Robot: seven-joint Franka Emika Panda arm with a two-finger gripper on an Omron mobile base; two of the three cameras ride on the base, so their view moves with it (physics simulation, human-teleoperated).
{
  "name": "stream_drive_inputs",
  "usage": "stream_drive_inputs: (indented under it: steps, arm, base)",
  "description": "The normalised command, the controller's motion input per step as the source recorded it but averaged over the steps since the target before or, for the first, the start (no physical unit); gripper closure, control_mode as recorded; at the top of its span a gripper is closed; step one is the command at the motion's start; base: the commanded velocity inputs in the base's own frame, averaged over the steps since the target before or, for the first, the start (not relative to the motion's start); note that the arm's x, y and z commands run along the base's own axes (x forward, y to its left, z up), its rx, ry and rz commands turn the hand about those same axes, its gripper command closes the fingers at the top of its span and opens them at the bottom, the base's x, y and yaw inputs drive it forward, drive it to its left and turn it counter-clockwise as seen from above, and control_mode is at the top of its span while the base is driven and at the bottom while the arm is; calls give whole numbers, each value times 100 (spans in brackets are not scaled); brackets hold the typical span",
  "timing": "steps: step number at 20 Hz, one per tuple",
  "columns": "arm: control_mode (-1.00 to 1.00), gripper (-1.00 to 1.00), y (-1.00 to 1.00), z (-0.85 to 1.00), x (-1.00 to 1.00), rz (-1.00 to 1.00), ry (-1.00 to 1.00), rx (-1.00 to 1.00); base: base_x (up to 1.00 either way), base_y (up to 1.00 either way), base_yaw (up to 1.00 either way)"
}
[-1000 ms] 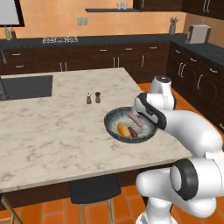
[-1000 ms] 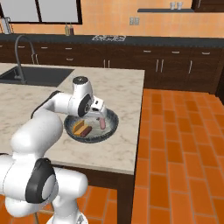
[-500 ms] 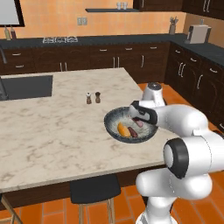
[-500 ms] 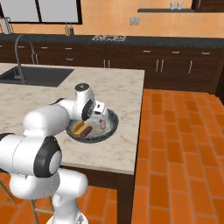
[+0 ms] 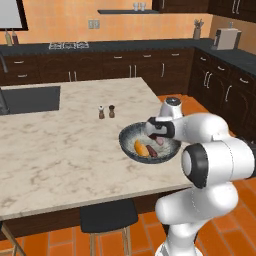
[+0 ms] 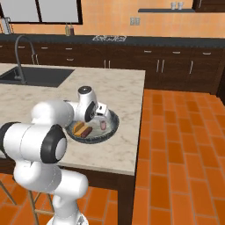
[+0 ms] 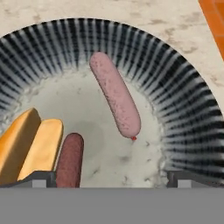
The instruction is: Place one bun and one sausage from the bowl on each plate.
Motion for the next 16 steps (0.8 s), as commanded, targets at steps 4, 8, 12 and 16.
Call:
stream_drive_inputs:
  steps: [4, 8, 12, 16]
  arm:
    - [-100, -100, -4, -19, 30, 0, -5, 0]
    - [-100, -100, -6, -26, 26, 0, -4, -2]
    - [-100, -100, -1, -28, 18, 0, -5, -4]
    - [-100, -100, -1, -26, 13, 0, -4, -3]
  base:
    - [0, 0, 0]
    - [0, 0, 0]
    - [0, 0, 0]
    - [0, 0, 0]
